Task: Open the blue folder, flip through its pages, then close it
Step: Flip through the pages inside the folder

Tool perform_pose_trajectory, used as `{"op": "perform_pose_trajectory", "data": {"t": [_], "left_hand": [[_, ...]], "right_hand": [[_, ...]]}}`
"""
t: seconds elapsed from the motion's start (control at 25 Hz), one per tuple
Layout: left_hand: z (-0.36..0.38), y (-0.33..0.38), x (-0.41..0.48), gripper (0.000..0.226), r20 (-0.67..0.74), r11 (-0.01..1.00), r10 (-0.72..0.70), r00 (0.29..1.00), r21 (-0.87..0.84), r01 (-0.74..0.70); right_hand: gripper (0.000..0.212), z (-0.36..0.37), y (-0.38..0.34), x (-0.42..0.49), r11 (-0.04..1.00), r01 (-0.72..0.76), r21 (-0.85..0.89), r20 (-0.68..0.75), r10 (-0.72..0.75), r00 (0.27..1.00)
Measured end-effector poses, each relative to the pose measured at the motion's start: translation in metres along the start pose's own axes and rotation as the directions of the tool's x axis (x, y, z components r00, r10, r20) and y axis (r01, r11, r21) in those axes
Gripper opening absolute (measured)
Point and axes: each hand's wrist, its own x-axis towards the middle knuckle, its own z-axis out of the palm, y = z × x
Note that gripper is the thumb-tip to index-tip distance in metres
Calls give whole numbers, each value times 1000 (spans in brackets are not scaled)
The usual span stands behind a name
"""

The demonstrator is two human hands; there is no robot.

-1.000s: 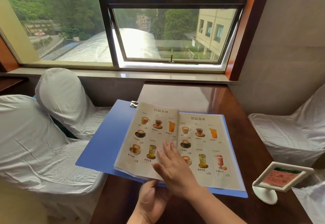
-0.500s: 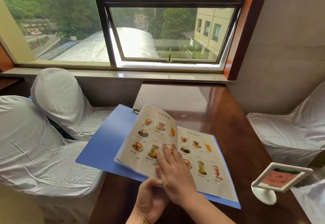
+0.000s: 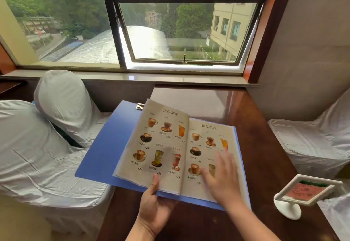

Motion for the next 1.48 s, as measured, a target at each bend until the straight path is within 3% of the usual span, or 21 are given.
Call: {"op": "perform_pose_trajectory", "data": {"t": [0.08, 0.16, 0.28, 0.36, 0.44, 0.56, 0.72, 0.84, 0.88, 1.04, 1.32, 1.48], "left_hand": [[-4, 7, -4, 41, 3, 1000, -3, 1000, -3, 3], [-11, 9, -7, 41, -19, 1000, -7, 1000, -6, 7], [-17, 7, -10, 40, -48, 1000, -23, 999, 5, 23], [-18, 5, -11, 39, -62, 999, -27, 998, 16, 28], [-21, 3, -10, 38, -96, 999, -37, 995, 19, 39], [-25, -1, -8, 42, -162, 999, -14, 987, 43, 21], [-27, 3, 0, 31, -368, 974, 221, 903, 132, -185], [-34, 18, 5, 27, -583, 934, 356, 731, 251, -255], [-36, 21, 6, 30, -602, 928, 369, 708, 271, -254], [-43, 20, 3, 38, -606, 930, 359, 710, 299, -215], [-56, 23, -1, 28, -678, 926, 368, 636, 327, -187], [-56, 24, -5, 46, -658, 929, 366, 659, 305, -212]], "right_hand": [[67, -15, 26, 8, 975, -219, 25, -16, 219, 976], [48, -25, 43, 13, 882, -373, 286, 57, 373, 926], [28, -26, 58, 15, 581, -549, 602, 315, 459, 831], [16, -23, 63, 14, 510, -570, 644, 332, 485, 809], [9, -17, 64, 11, 562, -500, 659, 211, 500, 840], [11, -8, 63, 5, 722, -357, 592, 9, 437, 899], [15, -8, 64, 6, 786, -260, 560, -98, 375, 922], [14, -14, 73, 10, 792, -254, 555, -98, 365, 926], [14, -16, 76, 11, 789, -260, 556, -83, 364, 928], [14, -15, 83, 14, 793, -276, 544, -52, 360, 932], [14, -18, 89, 27, 843, -278, 460, -10, 318, 948], [13, -15, 91, 31, 858, -299, 418, 23, 319, 947]]}}
